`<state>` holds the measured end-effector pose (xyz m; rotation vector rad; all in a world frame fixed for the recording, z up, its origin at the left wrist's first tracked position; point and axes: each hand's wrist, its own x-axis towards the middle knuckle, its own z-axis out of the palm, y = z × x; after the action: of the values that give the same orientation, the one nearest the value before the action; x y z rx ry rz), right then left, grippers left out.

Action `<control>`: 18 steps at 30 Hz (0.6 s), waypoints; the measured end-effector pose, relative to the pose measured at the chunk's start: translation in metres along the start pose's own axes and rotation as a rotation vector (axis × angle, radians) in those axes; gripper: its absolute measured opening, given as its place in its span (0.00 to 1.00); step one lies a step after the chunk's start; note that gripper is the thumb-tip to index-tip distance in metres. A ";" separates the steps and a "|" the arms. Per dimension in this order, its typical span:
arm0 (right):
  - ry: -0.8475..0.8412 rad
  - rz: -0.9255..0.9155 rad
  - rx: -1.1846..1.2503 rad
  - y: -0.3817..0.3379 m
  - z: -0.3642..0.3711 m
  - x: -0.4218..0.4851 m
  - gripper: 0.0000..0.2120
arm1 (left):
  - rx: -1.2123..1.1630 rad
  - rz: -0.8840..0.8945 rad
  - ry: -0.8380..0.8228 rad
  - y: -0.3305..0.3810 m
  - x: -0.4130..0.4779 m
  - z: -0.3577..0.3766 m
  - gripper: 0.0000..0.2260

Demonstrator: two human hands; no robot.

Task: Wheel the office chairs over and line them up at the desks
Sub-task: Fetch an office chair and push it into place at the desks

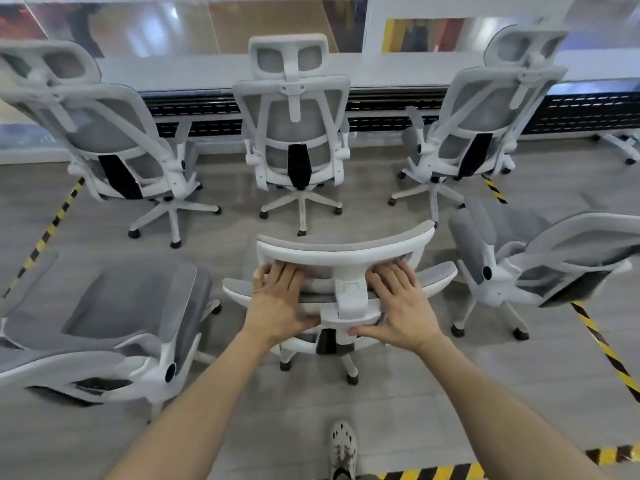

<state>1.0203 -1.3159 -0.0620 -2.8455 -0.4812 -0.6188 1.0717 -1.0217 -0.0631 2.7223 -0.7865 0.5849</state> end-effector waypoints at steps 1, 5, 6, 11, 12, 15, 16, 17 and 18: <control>0.004 -0.003 0.001 0.000 0.004 0.005 0.53 | 0.004 -0.003 0.021 -0.005 0.003 0.002 0.36; -0.023 0.022 0.006 0.000 0.020 0.030 0.57 | 0.039 -0.043 0.015 -0.026 0.019 0.009 0.36; -0.031 0.024 0.004 0.000 0.022 0.037 0.58 | 0.048 -0.045 0.010 -0.032 0.022 0.010 0.37; -0.041 -0.001 -0.001 0.000 0.035 0.064 0.57 | 0.070 -0.081 -0.005 -0.056 0.033 0.016 0.39; -0.036 -0.005 0.001 0.000 0.037 0.068 0.57 | 0.069 -0.092 -0.006 -0.060 0.034 0.016 0.40; -0.020 -0.024 0.004 -0.004 0.044 0.078 0.57 | 0.046 -0.078 0.013 -0.072 0.037 0.015 0.40; -0.025 -0.022 0.006 -0.006 0.046 0.081 0.57 | 0.036 -0.073 0.015 -0.076 0.038 0.015 0.40; -0.029 -0.018 0.004 -0.010 0.047 0.083 0.57 | 0.033 -0.072 0.014 -0.080 0.038 0.014 0.40; -0.033 -0.010 0.001 -0.014 0.049 0.085 0.56 | 0.036 -0.073 0.012 -0.084 0.037 0.013 0.40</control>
<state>1.1064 -1.2675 -0.0677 -2.8583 -0.5015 -0.5749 1.1515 -0.9736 -0.0686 2.7647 -0.6770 0.6044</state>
